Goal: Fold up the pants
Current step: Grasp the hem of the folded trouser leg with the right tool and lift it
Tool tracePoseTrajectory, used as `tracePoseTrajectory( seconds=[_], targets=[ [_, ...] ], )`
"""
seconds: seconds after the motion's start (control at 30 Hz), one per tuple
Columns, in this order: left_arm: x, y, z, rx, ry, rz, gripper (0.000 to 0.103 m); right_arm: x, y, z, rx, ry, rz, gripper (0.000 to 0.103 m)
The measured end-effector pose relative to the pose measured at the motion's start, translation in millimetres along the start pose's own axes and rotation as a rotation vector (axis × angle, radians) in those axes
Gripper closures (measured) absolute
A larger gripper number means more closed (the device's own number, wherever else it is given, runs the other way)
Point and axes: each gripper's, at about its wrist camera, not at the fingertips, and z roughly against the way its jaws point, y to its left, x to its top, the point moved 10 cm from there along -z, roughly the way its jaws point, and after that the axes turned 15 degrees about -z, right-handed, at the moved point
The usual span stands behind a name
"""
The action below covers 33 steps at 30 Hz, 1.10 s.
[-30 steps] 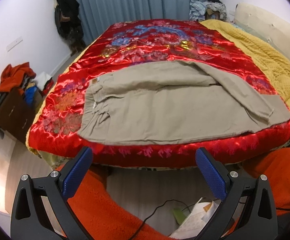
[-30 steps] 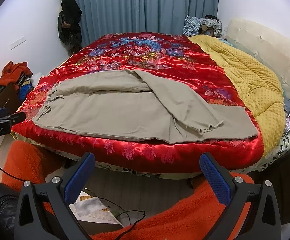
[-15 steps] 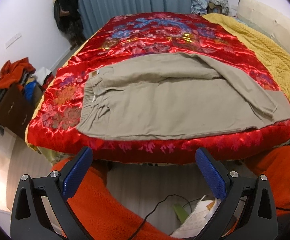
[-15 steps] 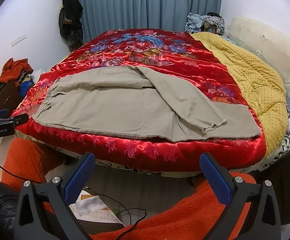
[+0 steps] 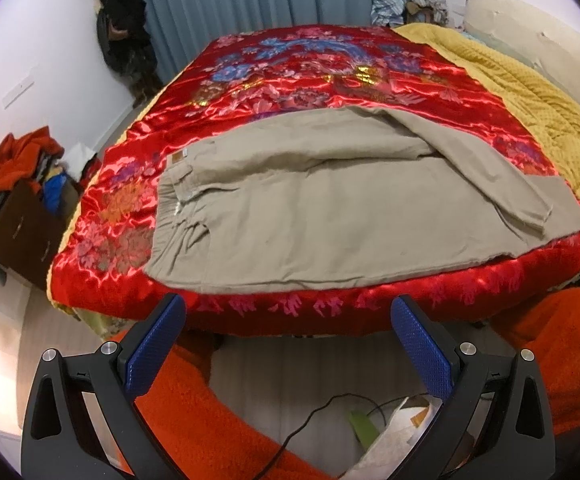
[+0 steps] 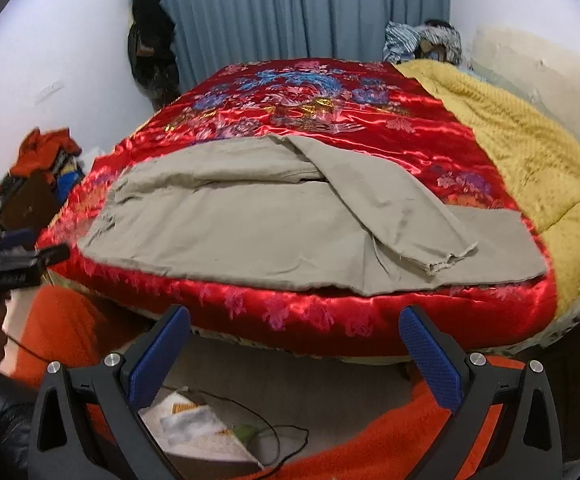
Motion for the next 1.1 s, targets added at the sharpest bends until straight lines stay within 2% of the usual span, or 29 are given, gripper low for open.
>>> tracePoseTrajectory(
  seconds=[0.1, 0.17, 0.3, 0.4, 0.47, 0.53, 0.57, 0.6, 0.73, 0.8, 0.87, 1.0, 1.07, 1.1],
  targets=[
    [1.8, -1.0, -0.9, 0.003, 0.001, -0.006, 0.001, 22.2, -35.5, -24.9, -0.074, -0.021, 0.084, 0.000],
    [0.7, -0.7, -2.7, 0.000, 0.007, -0.001, 0.001, 31.0, -60.8, -51.6, -0.138, 0.009, 0.182, 0.004],
    [-1.2, 2.0, -3.0, 0.006, 0.018, 0.014, 0.001, 36.3, -107.0, -117.2, -0.174, 0.144, 0.301, 0.031],
    [-3.9, 4.3, -2.5, 0.017, 0.026, 0.023, 0.001, 29.8, -130.0, -158.4, -0.191, 0.241, 0.371, 0.048],
    [-4.9, 4.4, -4.5, 0.020, 0.034, 0.024, 0.001, 27.1, -137.2, -177.0, -0.195, 0.269, 0.410, 0.058],
    [-5.7, 4.4, -6.9, 0.018, 0.044, 0.023, 0.001, 24.0, -137.0, -194.2, -0.176, 0.294, 0.456, 0.074],
    [-5.6, 4.3, -7.5, 0.019, 0.046, 0.022, 0.001, 26.8, -135.4, -198.3, -0.171, 0.295, 0.463, 0.095],
    [-5.6, 4.3, -7.8, 0.020, 0.046, 0.020, 0.001, 36.2, -135.1, -198.9, -0.171, 0.281, 0.440, 0.096],
    [-6.1, -1.2, -16.5, 0.010, 0.064, 0.012, 0.001, 111.7, -131.7, -161.3, -0.175, 0.073, 0.285, 0.099],
    [-5.4, -4.9, -22.8, 0.002, 0.076, 0.002, 0.001, 131.2, -121.1, -146.2, -0.155, 0.049, 0.288, 0.099],
    [-3.4, -8.9, -28.6, -0.002, 0.085, -0.012, 0.001, 126.1, -104.5, -142.3, -0.123, 0.098, 0.365, 0.099],
    [0.4, -16.6, -44.3, -0.009, 0.116, -0.035, 0.001, 69.5, -72.5, -148.4, -0.026, 0.334, 0.566, 0.099],
    [2.5, -20.6, -54.5, -0.016, 0.141, -0.045, 0.001, 55.1, -66.5, -151.9, -0.002, 0.396, 0.620, 0.099],
    [3.3, -22.1, -58.0, -0.017, 0.150, -0.048, 0.001, 58.3, -66.4, -156.2, 0.012, 0.416, 0.620, 0.099]
  ],
)
